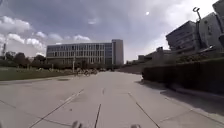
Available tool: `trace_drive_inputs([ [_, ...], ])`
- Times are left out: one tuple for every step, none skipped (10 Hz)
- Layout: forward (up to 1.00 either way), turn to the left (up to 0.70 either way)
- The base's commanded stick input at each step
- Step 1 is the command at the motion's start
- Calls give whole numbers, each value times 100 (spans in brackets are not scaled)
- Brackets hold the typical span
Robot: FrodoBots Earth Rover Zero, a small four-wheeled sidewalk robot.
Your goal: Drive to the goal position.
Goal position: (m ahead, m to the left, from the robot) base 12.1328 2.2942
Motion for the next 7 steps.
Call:
trace_drive_inputs([
  [64, 0],
  [70, 0],
  [70, 0],
  [70, 0],
  [70, 0],
  [70, 0],
  [70, 0],
])
